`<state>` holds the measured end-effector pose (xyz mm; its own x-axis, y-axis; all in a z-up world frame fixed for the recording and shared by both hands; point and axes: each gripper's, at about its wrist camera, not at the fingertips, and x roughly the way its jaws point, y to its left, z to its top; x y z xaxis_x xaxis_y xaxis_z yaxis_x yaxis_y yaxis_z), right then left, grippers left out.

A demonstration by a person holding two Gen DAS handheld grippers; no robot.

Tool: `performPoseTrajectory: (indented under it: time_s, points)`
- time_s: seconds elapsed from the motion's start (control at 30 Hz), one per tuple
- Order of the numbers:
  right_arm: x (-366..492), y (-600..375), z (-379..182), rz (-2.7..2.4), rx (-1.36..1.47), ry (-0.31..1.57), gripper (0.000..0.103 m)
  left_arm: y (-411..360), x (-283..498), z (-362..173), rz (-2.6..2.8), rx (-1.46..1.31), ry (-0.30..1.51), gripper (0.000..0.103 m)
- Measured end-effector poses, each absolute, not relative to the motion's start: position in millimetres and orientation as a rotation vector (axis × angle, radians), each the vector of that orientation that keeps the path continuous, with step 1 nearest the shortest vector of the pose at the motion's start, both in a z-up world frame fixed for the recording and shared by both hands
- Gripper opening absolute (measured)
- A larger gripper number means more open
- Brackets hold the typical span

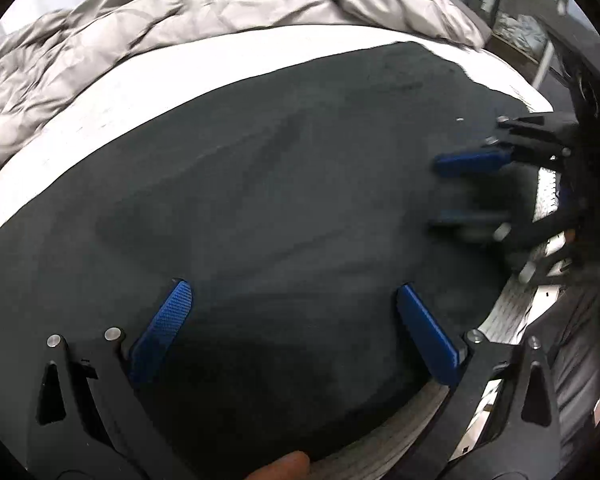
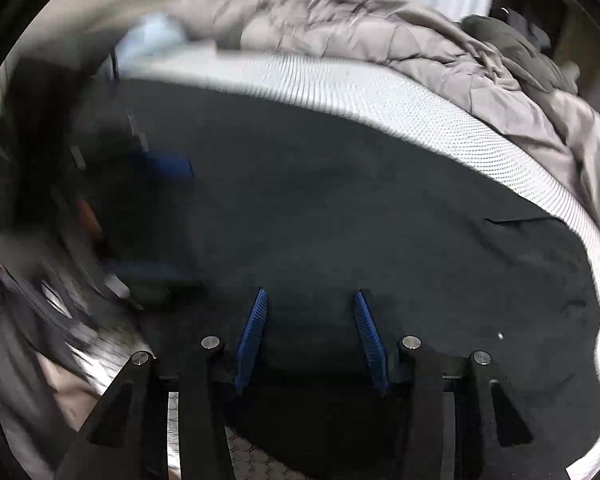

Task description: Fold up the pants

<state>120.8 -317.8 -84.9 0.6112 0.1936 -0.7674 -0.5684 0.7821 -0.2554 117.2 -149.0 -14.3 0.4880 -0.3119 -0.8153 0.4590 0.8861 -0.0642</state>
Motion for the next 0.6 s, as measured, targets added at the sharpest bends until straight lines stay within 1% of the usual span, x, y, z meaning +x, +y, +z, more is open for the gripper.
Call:
performPoseTrajectory:
  time_s: [0.07, 0.1, 0.13, 0.17, 0.2, 0.27, 0.37, 0.43, 0.5, 0.53, 0.6]
  points:
    - [122, -331, -79, 0.421, -0.491, 0.812, 0.05, -111, 114, -10, -0.412, 0.18, 0.962, 0.103]
    - [128, -341, -77, 0.387, -0.489, 0.816, 0.059, -97, 115, -10, -0.389, 0.183, 0.965, 0.103]
    - [132, -350, -79, 0.327, -0.505, 0.823, 0.076, -71, 113, -8, -0.341, 0.18, 0.972, 0.103]
    - [135, -355, -81, 0.271, -0.52, 0.831, 0.081, -49, 112, -7, -0.294, 0.167, 0.978, 0.103]
    - [134, -360, -80, 0.242, -0.519, 0.842, 0.083, -24, 111, -7, -0.232, 0.145, 0.987, 0.103]
    - [141, -362, -78, 0.245, -0.468, 0.872, 0.083, 23, 110, -11, -0.104, 0.081, 1.012, 0.103]
    - [156, -353, -61, 0.314, -0.388, 0.831, 0.082, 62, 103, -1, -0.015, -0.053, 0.984, 0.102]
    - [151, -341, -48, 0.418, -0.278, 0.778, 0.082, 60, 100, 10, -0.053, -0.117, 0.941, 0.102]
    - [164, -318, -43, 0.48, -0.208, 0.761, 0.082, 39, 111, 14, -0.125, -0.143, 0.946, 0.102]
    - [176, -301, -47, 0.506, -0.197, 0.786, 0.082, 28, 117, 14, -0.138, -0.127, 0.952, 0.102]
    - [172, -263, -59, 0.495, -0.255, 0.862, 0.081, -3, 133, 11, -0.188, -0.027, 0.982, 0.1]
